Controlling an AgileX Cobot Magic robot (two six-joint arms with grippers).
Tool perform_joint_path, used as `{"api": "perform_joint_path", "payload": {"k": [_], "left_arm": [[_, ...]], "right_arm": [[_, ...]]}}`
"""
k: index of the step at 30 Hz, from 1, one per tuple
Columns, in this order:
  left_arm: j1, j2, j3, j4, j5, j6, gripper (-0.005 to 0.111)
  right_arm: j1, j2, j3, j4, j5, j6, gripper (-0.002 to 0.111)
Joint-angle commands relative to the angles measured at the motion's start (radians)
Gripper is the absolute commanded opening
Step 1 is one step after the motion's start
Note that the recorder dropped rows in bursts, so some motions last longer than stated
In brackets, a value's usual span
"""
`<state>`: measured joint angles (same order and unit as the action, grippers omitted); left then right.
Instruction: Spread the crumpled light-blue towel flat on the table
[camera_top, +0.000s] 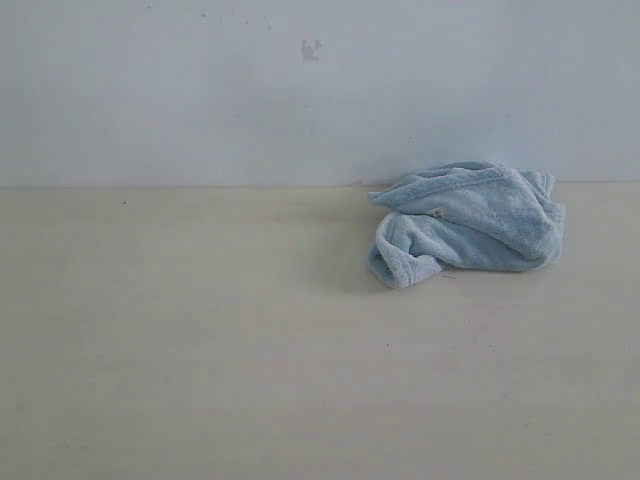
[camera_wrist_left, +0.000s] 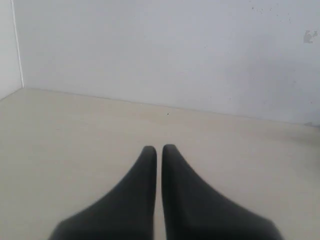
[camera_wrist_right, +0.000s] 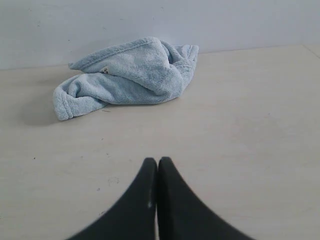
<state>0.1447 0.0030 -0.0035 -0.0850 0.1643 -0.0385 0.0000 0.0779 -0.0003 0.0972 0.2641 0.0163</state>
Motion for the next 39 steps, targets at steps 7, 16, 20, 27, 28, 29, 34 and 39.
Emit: {"api": "perform_joint_path", "payload": {"k": [7,16,20,27,28,29,34,39], "left_arm": [[-0.003,-0.003,0.004,0.0,-0.007,0.0,0.004],[-0.003,-0.003,0.004,0.0,-0.007,0.0,0.004],[-0.003,-0.003,0.004,0.0,-0.007,0.0,0.004],[-0.003,-0.003,0.004,0.0,-0.007,0.0,0.004],[-0.003,-0.003,0.004,0.0,-0.007,0.0,0.004],[-0.003,-0.003,0.004,0.0,-0.007,0.0,0.004],[-0.003,-0.003,0.004,0.0,-0.007,0.0,0.004],[-0.003,-0.003,0.004,0.0,-0.007,0.0,0.004]], "right_arm": [[-0.001,0.001,0.0,-0.003,-0.006,0.002,-0.001],[-0.001,0.001,0.0,-0.003,-0.006,0.002,-0.001],[0.0,0.001,0.0,-0.022,-0.058,0.004,-0.001],[0.0,0.001,0.0,0.167,-0.312,0.174,-0.001],[0.0,0.001,0.0,0.174,-0.351,0.177,-0.001],[-0.001,0.001,0.0,0.188,-0.392,0.184,-0.001],[0.0,0.001,0.0,0.179,-0.323,0.401,-0.001],[0.023,0.003,-0.067,0.183,-0.134,0.307,-0.001]]}}
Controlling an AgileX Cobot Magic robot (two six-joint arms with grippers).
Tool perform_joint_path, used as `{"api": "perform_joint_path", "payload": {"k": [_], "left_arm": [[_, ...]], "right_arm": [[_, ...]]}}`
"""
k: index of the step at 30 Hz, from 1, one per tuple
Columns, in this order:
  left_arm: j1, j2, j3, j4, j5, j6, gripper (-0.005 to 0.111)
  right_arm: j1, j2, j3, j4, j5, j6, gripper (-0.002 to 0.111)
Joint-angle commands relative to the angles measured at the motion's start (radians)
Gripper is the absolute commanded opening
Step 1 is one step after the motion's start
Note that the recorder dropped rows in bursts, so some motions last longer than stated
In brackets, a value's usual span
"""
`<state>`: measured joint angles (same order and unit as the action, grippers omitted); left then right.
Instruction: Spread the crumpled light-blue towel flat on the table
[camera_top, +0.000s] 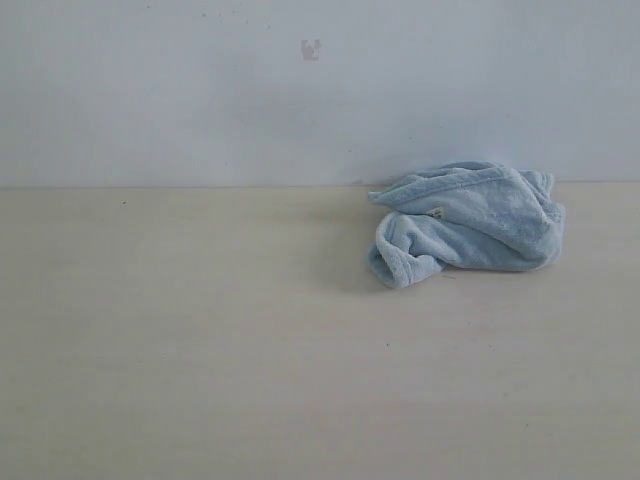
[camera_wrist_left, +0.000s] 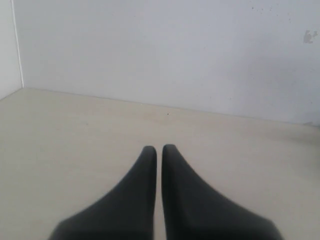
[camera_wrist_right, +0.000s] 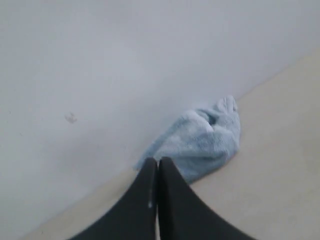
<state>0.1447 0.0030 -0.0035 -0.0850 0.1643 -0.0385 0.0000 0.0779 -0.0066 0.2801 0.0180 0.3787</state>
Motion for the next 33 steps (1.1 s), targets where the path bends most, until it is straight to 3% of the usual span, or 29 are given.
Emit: {"api": "perform_joint_path", "payload": {"k": [1,6,10,17,21,28,33], "left_arm": [[-0.003,-0.003,0.004,0.0,-0.007,0.0,0.004],[-0.003,-0.003,0.004,0.0,-0.007,0.0,0.004],[-0.003,-0.003,0.004,0.0,-0.007,0.0,0.004],[-0.003,-0.003,0.004,0.0,-0.007,0.0,0.004],[-0.003,-0.003,0.004,0.0,-0.007,0.0,0.004],[-0.003,-0.003,0.004,0.0,-0.007,0.0,0.004],[-0.003,-0.003,0.004,0.0,-0.007,0.0,0.004]], "right_arm": [[0.045,0.004,-0.086,0.0,0.131,-0.096,-0.001],[0.181,0.045,-0.216,-0.007,0.218,-0.263,-0.001],[0.251,0.199,-0.339,-0.041,0.309,-0.279,-0.001],[0.269,0.629,-0.605,-0.22,0.461,-0.301,0.0],[0.269,0.886,-0.789,-0.242,0.597,-0.422,0.005],[0.131,1.197,-1.027,-0.232,0.643,-0.506,0.031],[-0.031,1.392,-1.156,0.004,0.722,-0.717,0.037]]}}
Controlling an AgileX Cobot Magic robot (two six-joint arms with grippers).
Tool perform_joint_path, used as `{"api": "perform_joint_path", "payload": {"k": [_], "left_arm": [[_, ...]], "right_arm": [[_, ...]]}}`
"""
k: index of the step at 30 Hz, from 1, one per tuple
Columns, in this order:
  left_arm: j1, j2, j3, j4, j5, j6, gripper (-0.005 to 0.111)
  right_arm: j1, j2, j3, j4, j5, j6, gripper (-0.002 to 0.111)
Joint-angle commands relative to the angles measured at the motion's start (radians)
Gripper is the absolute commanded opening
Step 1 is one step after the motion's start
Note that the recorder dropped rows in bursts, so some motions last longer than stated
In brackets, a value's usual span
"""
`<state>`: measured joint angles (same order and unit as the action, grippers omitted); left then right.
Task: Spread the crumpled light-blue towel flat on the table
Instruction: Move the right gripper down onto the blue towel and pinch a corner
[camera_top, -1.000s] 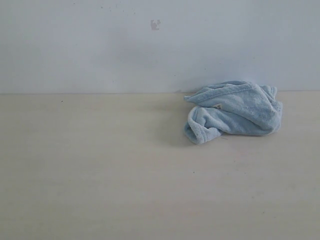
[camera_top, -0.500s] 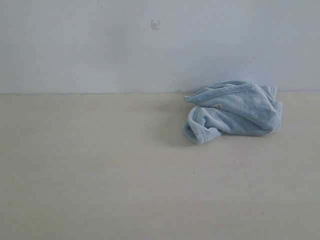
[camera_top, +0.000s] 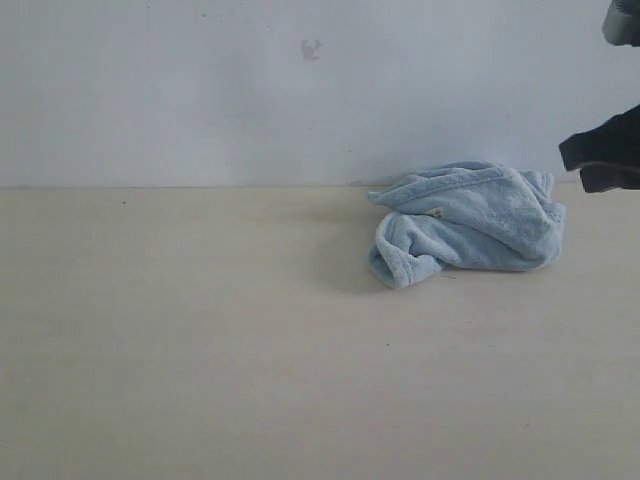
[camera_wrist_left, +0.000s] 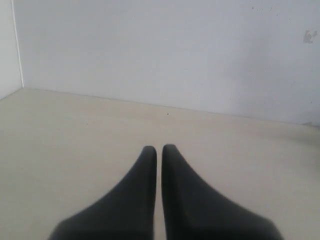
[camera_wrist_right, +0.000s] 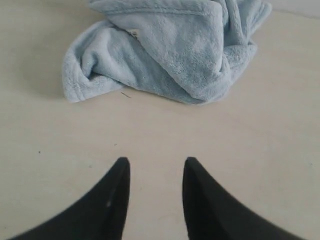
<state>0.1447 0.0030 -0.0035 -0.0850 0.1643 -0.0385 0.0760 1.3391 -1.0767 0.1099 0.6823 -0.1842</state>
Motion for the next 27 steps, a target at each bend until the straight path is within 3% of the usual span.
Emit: {"api": "perform_joint_path", "payload": {"k": [1,6,11,21,27], "left_arm": [[-0.003,-0.003,0.004,0.0,-0.007,0.0,0.004],[-0.003,-0.003,0.004,0.0,-0.007,0.0,0.004],[-0.003,-0.003,0.004,0.0,-0.007,0.0,0.004],[-0.003,-0.003,0.004,0.0,-0.007,0.0,0.004],[-0.003,-0.003,0.004,0.0,-0.007,0.0,0.004]], "right_arm": [[-0.133,0.169,-0.108,0.236,0.064,-0.193,0.037],[-0.187,0.348,-0.224,0.379,0.064,-0.307,0.04],[-0.185,0.551,-0.406,0.398,0.066,-0.341,0.065],[-0.183,0.887,-0.792,0.408,0.016,-0.354,0.065],[-0.181,1.029,-0.903,0.411,0.04,-0.357,0.065]]}}
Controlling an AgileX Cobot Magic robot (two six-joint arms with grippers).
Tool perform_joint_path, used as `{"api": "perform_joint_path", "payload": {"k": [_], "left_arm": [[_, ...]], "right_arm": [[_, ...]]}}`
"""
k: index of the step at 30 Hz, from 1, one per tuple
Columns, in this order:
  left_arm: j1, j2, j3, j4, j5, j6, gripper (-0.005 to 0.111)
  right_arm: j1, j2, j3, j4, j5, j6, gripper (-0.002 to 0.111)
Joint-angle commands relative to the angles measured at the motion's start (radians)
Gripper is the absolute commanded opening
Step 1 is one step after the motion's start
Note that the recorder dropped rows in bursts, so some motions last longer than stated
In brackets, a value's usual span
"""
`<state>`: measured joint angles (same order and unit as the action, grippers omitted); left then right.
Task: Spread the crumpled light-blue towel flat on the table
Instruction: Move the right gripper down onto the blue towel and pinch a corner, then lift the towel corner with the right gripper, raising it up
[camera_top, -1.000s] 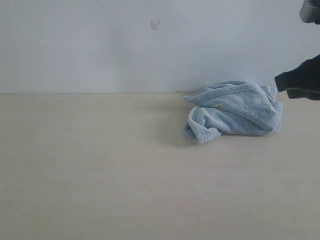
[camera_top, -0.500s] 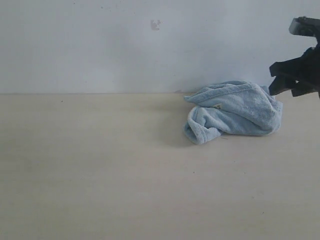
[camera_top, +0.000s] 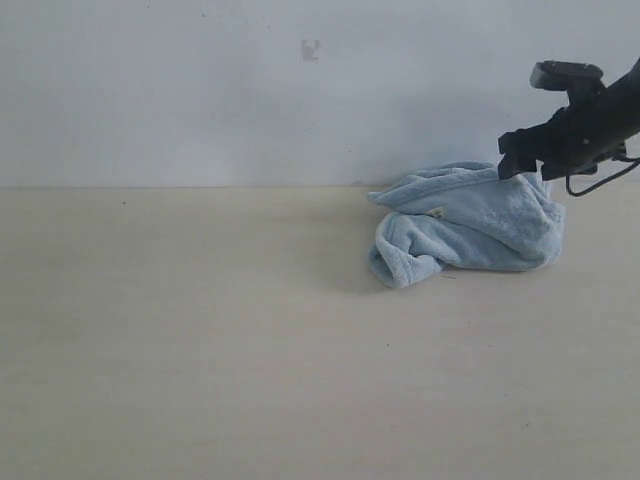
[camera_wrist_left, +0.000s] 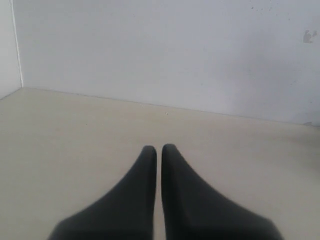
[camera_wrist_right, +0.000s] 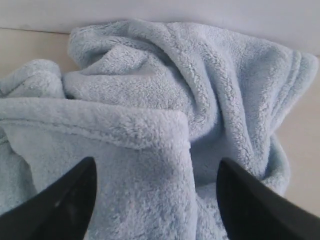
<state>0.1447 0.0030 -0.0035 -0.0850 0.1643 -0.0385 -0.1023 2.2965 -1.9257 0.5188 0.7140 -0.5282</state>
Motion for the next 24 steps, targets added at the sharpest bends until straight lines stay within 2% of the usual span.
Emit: {"api": "perform_joint_path", "payload": {"k": [1,5,13,16,24], "left_arm": [[-0.003,-0.003,0.004,0.0,-0.007,0.0,0.004],[-0.003,-0.003,0.004,0.0,-0.007,0.0,0.004],[-0.003,-0.003,0.004,0.0,-0.007,0.0,0.004],[-0.003,-0.003,0.004,0.0,-0.007,0.0,0.004],[-0.003,-0.003,0.004,0.0,-0.007,0.0,0.004]], "right_arm": [[-0.003,0.087,-0.065,0.002,0.006,-0.014,0.065],[0.007,0.139,-0.105,0.024,0.031,-0.061,0.061],[0.047,0.138,-0.11,0.249,0.157,-0.207,-0.001],[0.047,0.097,-0.11,0.286,0.225,-0.215,0.0],[0.043,-0.019,-0.079,0.188,0.436,-0.139,0.0]]}}
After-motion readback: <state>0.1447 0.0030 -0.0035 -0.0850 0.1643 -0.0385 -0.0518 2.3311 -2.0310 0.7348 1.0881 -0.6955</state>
